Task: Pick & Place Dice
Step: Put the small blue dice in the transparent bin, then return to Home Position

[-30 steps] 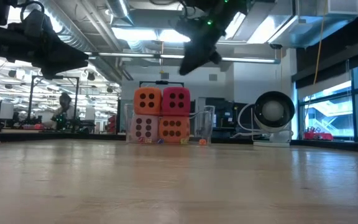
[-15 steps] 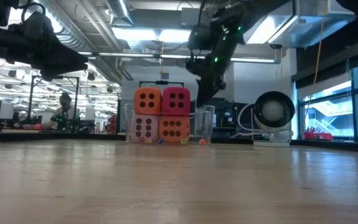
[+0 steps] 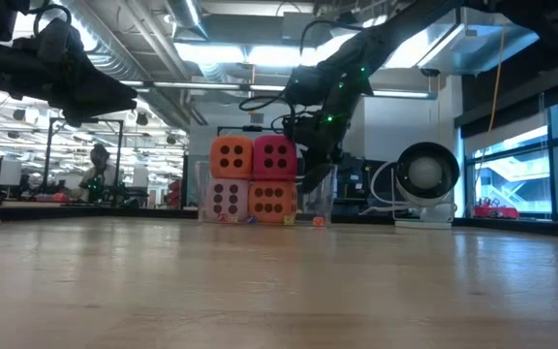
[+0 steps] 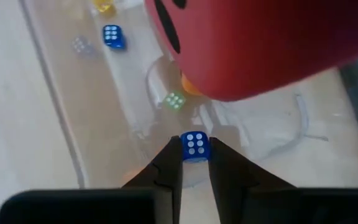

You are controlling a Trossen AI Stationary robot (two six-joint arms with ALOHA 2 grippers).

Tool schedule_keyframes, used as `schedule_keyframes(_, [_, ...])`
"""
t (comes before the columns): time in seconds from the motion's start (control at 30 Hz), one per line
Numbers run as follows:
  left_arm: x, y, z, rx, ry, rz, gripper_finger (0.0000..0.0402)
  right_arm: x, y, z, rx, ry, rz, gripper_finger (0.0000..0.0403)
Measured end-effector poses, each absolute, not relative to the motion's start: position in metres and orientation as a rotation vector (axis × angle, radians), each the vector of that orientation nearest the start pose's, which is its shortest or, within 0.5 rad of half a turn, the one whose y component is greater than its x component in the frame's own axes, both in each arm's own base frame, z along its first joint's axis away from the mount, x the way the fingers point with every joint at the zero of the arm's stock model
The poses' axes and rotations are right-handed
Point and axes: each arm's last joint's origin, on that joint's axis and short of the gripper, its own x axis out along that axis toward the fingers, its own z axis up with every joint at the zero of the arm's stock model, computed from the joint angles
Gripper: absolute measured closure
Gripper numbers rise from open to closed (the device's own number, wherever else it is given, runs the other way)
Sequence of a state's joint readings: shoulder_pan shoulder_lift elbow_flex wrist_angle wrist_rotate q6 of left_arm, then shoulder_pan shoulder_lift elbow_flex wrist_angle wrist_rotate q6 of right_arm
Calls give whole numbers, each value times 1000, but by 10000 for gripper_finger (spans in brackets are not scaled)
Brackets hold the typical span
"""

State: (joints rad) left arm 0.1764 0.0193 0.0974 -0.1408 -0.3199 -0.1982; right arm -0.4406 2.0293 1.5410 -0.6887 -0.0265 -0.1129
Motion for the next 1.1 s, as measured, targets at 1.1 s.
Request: schedule_keyframes(1.1, [91, 22, 177, -201, -31, 354, 258, 372, -136, 308, 9, 722, -288, 297])
